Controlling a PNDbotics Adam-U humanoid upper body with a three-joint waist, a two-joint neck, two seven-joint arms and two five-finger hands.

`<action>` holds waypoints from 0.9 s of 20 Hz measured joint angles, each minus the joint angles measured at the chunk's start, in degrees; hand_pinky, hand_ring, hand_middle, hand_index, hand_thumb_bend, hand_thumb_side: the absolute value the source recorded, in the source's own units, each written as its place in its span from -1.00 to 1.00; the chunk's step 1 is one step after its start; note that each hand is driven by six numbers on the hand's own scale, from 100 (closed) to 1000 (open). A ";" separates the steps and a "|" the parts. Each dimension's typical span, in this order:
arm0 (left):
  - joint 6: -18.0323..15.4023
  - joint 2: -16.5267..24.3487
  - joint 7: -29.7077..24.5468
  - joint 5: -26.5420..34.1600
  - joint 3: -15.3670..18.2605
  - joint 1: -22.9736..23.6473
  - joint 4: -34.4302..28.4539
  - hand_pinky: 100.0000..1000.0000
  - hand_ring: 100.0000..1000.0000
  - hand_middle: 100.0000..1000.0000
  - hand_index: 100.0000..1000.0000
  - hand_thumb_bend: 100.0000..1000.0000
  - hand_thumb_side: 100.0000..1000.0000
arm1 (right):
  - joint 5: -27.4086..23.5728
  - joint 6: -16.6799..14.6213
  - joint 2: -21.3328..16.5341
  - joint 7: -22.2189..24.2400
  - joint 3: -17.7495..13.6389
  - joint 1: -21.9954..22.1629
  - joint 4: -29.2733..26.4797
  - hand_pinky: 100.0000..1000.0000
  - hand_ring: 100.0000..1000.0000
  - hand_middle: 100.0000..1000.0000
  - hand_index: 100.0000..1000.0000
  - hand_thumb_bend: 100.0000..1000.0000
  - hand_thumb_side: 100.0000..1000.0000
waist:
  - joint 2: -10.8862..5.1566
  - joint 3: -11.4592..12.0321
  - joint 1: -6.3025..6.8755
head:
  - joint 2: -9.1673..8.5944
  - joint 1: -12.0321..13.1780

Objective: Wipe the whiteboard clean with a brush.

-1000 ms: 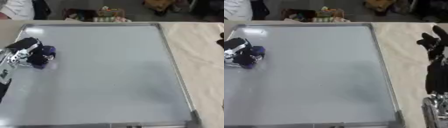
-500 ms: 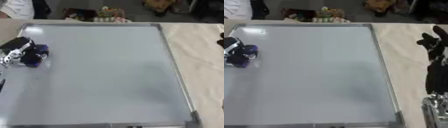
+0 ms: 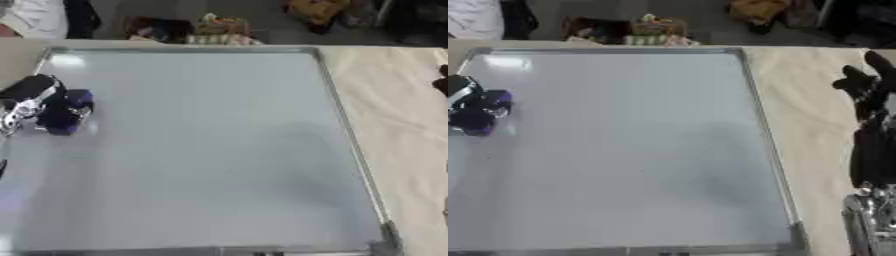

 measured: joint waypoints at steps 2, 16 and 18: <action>-0.44 -0.02 -0.20 0.03 -0.14 -0.12 -0.06 -0.52 -0.27 -0.73 -0.33 -1.00 0.22 | 0.00 0.01 0.00 0.01 0.00 -0.01 0.00 0.78 0.70 -0.01 0.75 -0.91 1.00 | 0.00 0.00 0.00 | 0.02 0.02; -6.93 -3.04 -3.99 0.83 -6.59 0.27 -6.18 -0.53 -0.27 -0.73 -0.33 -1.00 0.26 | -0.04 0.03 0.01 0.03 0.03 -0.04 0.00 0.78 0.70 -0.01 0.75 -0.93 1.00 | -0.12 -0.29 0.05 | 0.98 0.99; -8.16 -3.47 -4.72 1.60 -7.93 0.88 -7.91 -0.53 -0.28 -0.73 -0.33 -1.00 0.26 | -0.05 0.04 0.01 0.04 0.03 -0.05 0.00 0.78 0.70 -0.01 0.75 -0.94 1.00 | -0.27 -0.07 0.06 | 1.21 1.27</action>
